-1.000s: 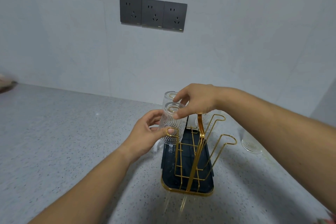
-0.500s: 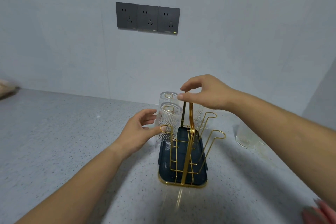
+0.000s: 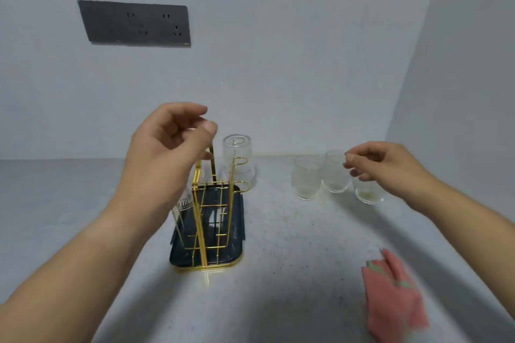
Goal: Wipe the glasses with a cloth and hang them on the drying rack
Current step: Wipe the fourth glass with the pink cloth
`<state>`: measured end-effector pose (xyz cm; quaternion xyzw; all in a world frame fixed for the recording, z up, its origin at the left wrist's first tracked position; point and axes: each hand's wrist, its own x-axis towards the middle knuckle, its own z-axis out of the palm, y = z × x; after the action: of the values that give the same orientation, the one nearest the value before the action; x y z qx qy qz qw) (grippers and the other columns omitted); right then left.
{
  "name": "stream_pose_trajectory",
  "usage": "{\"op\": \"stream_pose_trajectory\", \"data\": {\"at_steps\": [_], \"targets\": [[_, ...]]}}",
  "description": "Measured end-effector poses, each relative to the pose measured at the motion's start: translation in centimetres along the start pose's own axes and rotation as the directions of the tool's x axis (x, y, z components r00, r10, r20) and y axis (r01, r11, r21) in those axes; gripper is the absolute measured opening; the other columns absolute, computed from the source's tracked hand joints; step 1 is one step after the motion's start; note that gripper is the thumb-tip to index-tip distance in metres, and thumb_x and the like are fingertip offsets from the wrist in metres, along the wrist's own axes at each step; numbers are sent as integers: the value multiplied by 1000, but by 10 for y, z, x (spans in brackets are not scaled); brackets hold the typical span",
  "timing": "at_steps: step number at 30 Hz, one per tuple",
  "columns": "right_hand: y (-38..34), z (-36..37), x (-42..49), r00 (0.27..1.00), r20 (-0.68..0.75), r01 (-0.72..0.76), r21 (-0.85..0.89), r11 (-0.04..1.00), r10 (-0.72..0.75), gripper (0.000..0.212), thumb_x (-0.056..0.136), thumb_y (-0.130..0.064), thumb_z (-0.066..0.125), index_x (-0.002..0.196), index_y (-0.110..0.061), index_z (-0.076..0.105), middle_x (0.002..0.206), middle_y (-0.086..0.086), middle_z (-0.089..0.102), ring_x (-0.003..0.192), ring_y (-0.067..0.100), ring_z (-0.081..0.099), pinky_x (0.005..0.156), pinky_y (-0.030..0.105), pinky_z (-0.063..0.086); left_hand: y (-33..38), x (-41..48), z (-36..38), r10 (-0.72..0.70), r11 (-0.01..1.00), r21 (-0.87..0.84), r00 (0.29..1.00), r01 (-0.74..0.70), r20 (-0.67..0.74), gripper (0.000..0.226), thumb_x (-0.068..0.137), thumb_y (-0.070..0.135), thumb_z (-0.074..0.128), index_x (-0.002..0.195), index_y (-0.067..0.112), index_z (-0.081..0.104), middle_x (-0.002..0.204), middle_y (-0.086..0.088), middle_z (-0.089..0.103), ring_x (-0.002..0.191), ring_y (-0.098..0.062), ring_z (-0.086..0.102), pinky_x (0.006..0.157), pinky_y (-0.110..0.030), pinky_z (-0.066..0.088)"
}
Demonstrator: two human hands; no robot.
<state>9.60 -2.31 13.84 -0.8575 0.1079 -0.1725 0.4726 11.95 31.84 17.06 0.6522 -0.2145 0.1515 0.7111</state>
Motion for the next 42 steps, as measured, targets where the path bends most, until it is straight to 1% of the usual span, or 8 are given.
{"op": "stream_pose_trajectory", "data": {"at_steps": [6,10,15,19,24,28,35,42], "targets": [[65,-14,-9,986,97,-142,56,988,136,16,94,-21,73,109,-15,71,101,15,77,95,23,75,90,39,60,-29,-31,106,-285,957,48,900,285,329,28,93,12,73,120,18,67,113,-16,72,98,-25,73,89,-36,63],[91,5,3,985,135,-111,19,994,107,34,92,-19,76,123,-9,68,106,11,75,97,16,72,97,35,56,-98,-21,144,-454,887,240,839,395,299,47,93,24,76,136,25,55,134,-4,61,111,-8,65,82,-15,51],[100,32,29,983,167,-79,-6,997,79,58,90,-25,78,142,-14,56,134,2,63,112,15,67,104,32,52,-168,4,158,-542,834,282,799,474,259,101,85,45,80,164,19,21,166,-6,33,151,-19,37,118,-38,36],[107,50,52,982,167,-81,-28,996,84,78,85,-34,82,152,-21,44,143,0,56,116,18,65,98,31,51,-188,23,170,-515,855,261,794,448,324,129,70,74,77,166,22,10,172,1,20,157,-14,22,126,-41,25],[116,69,69,981,171,-82,-34,996,86,91,81,-41,84,156,-26,35,145,-1,53,117,19,66,100,36,53,-218,47,177,-496,868,207,800,451,338,121,63,82,78,161,30,29,166,6,34,151,-14,36,124,-48,31],[115,77,75,985,171,-26,14,1000,23,55,84,-40,82,132,-37,56,115,-17,66,89,-4,66,68,6,46,-219,47,182,-467,883,155,805,442,366,84,75,60,85,144,25,53,140,6,67,131,-9,62,113,-34,45],[117,83,74,999,52,14,-15,1000,-13,47,81,-56,78,122,-37,63,105,-15,73,92,3,70,75,26,50,-214,40,186,-414,906,89,820,415,396,45,92,29,74,135,20,63,123,7,76,112,-2,71,85,-11,53],[91,52,41,996,43,75,163,984,-83,56,73,-57,83,124,-42,64,101,-10,78,96,5,74,90,36,60,-178,15,179,-316,946,49,879,320,356,37,97,27,72,129,39,58,114,22,75,107,12,65,86,-11,50]]}}
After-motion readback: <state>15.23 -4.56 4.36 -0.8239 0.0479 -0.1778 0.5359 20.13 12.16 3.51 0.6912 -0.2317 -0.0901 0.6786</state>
